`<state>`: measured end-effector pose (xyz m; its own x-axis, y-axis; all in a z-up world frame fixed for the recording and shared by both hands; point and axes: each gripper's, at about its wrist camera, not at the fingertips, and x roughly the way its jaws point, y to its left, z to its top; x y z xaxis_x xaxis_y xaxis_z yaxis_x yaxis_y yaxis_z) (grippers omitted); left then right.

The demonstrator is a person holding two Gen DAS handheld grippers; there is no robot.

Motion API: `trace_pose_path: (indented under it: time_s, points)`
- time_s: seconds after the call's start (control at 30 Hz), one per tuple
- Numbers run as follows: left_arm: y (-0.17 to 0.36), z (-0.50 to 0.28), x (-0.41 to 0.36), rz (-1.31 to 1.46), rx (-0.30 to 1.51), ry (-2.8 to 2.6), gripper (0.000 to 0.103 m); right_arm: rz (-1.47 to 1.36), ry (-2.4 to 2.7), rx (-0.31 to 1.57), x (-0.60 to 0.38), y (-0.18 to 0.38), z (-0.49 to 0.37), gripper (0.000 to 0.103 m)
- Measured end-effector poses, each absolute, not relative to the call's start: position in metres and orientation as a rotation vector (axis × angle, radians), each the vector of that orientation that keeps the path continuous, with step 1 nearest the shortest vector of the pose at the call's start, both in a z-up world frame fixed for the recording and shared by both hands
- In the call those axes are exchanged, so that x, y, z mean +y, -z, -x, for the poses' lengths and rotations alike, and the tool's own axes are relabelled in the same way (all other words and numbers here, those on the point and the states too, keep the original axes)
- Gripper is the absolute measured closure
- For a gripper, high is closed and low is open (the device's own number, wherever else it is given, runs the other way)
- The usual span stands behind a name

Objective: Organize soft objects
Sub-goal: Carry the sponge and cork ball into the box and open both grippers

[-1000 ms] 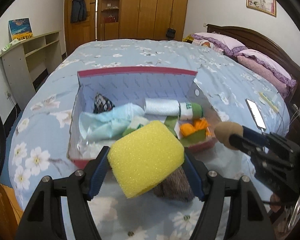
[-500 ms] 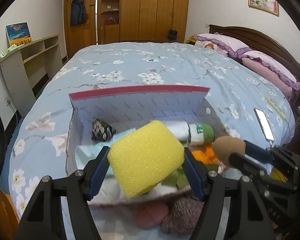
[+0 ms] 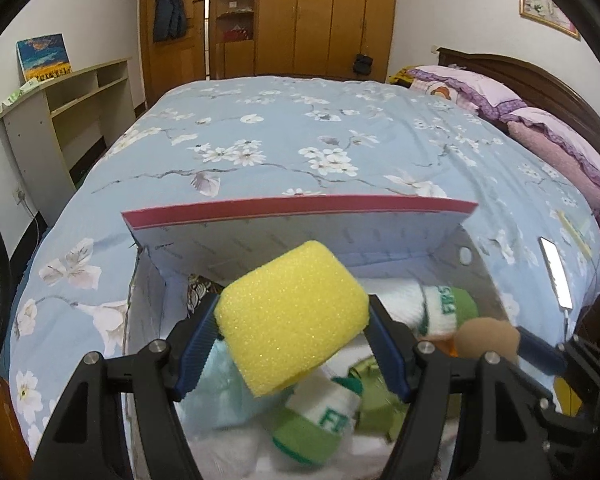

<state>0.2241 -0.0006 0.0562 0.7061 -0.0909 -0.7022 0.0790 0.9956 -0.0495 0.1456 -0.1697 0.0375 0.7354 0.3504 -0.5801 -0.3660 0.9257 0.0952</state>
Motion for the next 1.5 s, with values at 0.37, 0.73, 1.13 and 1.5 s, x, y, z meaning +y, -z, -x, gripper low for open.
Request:
trace_pose_path:
  time_s: [0.37,0.73,1.13,1.5]
  points:
    - [-0.034,-0.248,0.004,0.018,0.838,0.069,0.027,0.019,-0.394,0.655,-0.17,-0.024,-0.157,0.073]
    - [-0.033,-0.246,0.005,0.02,0.805,0.059,0.02,0.013,-0.392,0.661,-0.171,-0.022,-0.16,0.073]
    - [-0.045,-0.237,0.011,0.025,0.771,0.047,0.013,0.008,-0.388,0.664,-0.171,-0.022,-0.164,0.072]
    - [-0.061,-0.223,0.017,0.049,0.751,0.049,0.013,0.013,-0.369,0.662,-0.169,-0.022,-0.164,0.067]
